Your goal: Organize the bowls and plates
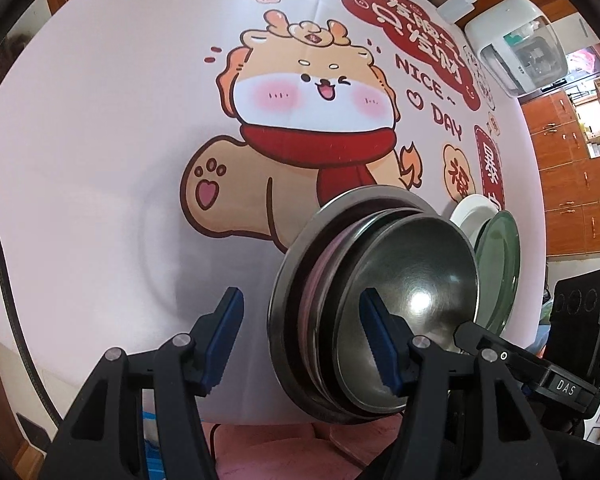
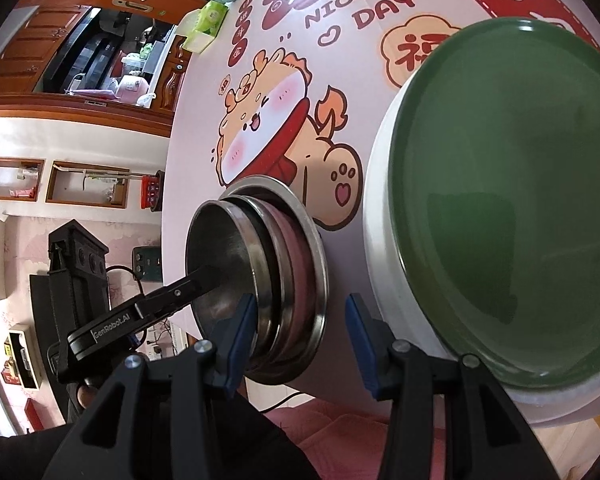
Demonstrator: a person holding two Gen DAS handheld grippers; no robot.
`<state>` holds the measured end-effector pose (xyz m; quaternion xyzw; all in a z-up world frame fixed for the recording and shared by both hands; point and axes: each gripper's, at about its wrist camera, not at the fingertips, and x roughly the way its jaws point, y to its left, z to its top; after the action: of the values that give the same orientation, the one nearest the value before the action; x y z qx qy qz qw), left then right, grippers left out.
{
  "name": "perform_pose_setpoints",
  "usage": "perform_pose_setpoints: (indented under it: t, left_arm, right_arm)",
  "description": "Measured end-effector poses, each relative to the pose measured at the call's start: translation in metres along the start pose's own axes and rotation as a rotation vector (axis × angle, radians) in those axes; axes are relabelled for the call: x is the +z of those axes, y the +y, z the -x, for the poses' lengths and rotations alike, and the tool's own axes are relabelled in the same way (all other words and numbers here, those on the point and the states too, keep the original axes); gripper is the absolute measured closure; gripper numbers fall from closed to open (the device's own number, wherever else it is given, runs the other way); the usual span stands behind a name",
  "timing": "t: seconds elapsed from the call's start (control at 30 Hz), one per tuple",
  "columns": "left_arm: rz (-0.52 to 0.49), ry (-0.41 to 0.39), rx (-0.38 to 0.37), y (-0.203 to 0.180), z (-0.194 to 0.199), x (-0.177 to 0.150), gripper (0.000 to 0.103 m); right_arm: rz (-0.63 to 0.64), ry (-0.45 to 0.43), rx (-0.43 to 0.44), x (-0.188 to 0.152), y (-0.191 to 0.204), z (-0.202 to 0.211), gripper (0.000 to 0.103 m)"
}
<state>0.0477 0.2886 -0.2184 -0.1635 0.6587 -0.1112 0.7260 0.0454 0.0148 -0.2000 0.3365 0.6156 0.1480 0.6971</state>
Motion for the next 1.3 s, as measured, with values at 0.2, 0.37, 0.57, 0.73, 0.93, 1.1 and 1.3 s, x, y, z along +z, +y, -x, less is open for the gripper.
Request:
perform_pose_setpoints:
  t: [0.2, 0.37, 0.57, 0.73, 0.93, 1.1, 1.3]
  left_arm:
    - [-0.002, 0.028, 0.011, -0.002, -0.007, 0.002, 0.050]
    - [-0.006, 0.036, 0.011, -0.002, -0.009, 0.003, 0.057]
    - [-0.017, 0.053, 0.009, -0.005, -0.012, 0.003, 0.067]
    - [-0.013, 0.051, 0.005, -0.005, -0.012, 0.002, 0.067]
    - [-0.022, 0.049, 0.014, -0.007, -0.011, 0.001, 0.066]
    - [-0.030, 0.030, 0.015, -0.011, -0.004, 0.002, 0.065]
    - [-0.059, -0.010, 0.022, -0.022, 0.009, 0.003, 0.065]
  right_arm:
    - [-0.005, 0.013, 0.006, 0.003, -0.002, -0.002, 0.057]
    - [-0.009, 0.027, 0.013, 0.002, -0.003, -0.003, 0.057]
    - [-0.007, 0.032, 0.043, 0.003, -0.002, -0.005, 0.066]
    - [-0.004, 0.030, 0.045, 0.003, 0.000, -0.004, 0.067]
    - [0.006, 0.016, 0.061, 0.002, 0.001, -0.002, 0.068]
    - [0.034, -0.009, 0.066, 0.002, 0.005, 0.006, 0.068]
    - [0.059, -0.055, 0.084, 0.001, 0.008, 0.018, 0.068]
